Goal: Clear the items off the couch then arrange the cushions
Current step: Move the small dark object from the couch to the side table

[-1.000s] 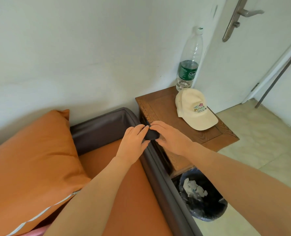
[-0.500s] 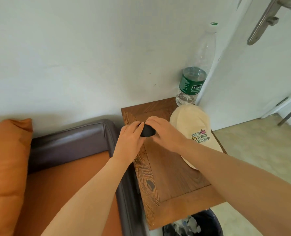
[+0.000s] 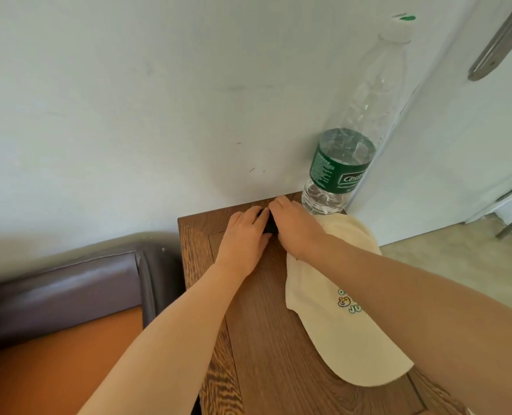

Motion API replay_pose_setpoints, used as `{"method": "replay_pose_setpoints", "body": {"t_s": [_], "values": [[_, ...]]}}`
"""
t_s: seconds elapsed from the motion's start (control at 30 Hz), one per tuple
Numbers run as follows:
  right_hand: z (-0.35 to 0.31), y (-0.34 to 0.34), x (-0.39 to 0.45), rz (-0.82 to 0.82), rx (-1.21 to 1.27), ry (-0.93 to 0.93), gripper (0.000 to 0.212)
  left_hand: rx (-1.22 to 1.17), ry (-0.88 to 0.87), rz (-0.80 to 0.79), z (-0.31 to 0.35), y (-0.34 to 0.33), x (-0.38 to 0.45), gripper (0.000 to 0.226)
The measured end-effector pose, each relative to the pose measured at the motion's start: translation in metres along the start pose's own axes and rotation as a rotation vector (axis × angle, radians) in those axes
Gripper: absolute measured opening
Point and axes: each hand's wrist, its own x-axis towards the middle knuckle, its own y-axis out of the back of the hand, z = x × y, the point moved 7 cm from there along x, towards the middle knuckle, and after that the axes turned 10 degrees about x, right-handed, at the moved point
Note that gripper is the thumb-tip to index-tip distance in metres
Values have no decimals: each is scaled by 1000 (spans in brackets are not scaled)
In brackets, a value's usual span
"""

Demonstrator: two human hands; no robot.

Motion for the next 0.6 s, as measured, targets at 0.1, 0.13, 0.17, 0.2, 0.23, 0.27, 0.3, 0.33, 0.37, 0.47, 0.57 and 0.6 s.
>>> {"method": "replay_pose_setpoints", "body": {"t_s": [0.1,0.13,0.17,0.2,0.23,0.27,0.3,0.33,0.37,0.47,0.57,0.6], "values": [[6,-2,10,-29,-30,-64,32,-19,12,-19,-1,-14,9,50],[7,-2,13,-34,-45,-74,33,-26,17,-20,-1,-17,12,49],[8,-1,16,-34,-58,-86,34,-33,21,-17,-2,-19,16,48],[9,0,20,-30,-66,-100,34,-39,25,-12,-2,-20,20,47],[11,0,23,-25,-72,-117,33,-44,29,-8,-2,-20,24,45],[13,1,25,-22,-76,-137,33,-48,31,-5,-2,-20,29,43],[15,2,27,-21,-78,-155,34,-50,33,-4,-1,-21,34,42],[17,2,28,-19,-78,-170,34,-47,34,-3,1,-22,38,41],[20,3,28,-17,-77,-186,34,-38,36,0,2,-22,41,39],[25,2,20,-6,-68,-224,33,35,47,30,7,-24,43,36],[27,-3,12,-48,-87,-239,37,118,85,62,8,-20,40,42],[27,-6,11,-58,-93,-233,43,130,95,79,7,-18,39,43]]}}
